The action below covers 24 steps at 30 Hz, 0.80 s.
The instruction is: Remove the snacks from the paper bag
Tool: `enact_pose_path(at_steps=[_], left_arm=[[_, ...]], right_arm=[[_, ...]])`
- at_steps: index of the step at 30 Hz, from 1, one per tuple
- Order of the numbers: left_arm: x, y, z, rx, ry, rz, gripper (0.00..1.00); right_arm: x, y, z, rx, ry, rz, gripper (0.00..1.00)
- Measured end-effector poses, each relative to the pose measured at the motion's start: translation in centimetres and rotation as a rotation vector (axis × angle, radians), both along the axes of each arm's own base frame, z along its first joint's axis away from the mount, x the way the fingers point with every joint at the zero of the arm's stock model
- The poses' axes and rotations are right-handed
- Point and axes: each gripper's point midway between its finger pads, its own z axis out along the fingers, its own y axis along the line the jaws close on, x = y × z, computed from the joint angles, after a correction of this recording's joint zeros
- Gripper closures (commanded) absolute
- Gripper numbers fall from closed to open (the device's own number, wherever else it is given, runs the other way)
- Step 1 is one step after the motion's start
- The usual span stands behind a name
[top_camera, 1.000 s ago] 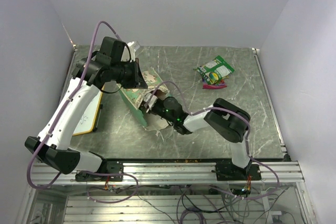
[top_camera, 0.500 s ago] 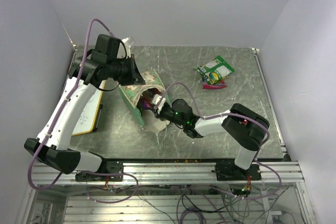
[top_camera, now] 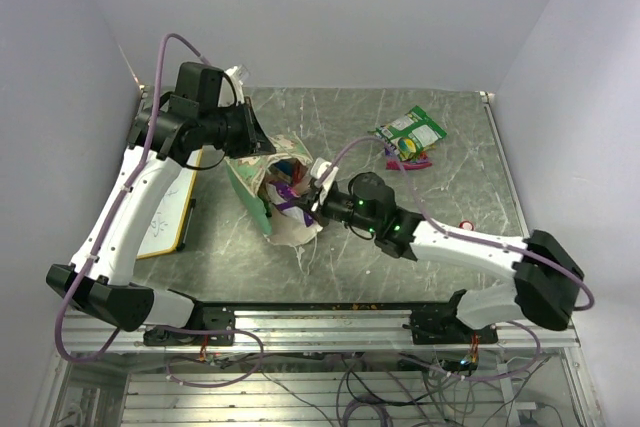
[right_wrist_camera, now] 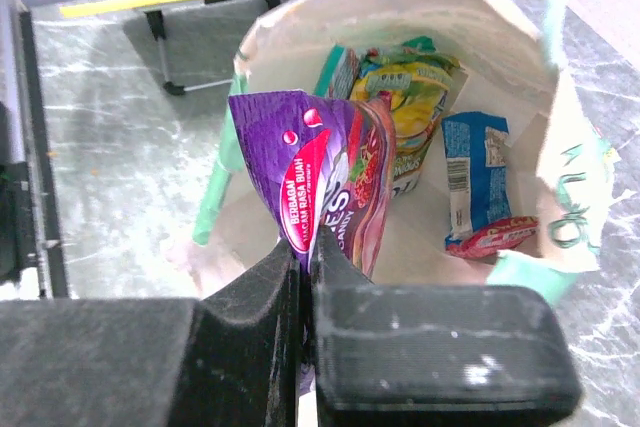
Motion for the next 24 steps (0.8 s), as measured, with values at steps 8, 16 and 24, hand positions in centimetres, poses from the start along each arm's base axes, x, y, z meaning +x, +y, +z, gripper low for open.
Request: enact_pose_path(at_steps=[8,16,24], left_arm=[[0.4,-0.1,-1.1,-0.017,0.041,0.038,0.93],[1.7,0.2,-0.9,0.002,0.039,0.081,0.93],[2.8,0.8,-0.8,0.022,0.034,0.111,0.93]], right_arm=[[-2.6,-3.1,6.8,-0.01,0.057,0.006,1.0],[-4.2,-8.1,14.8,-0.061,-0.072,-0.032,1.0],[0.1,-13.8,22.0,-0.116,-0.322,-0.357,1.0]])
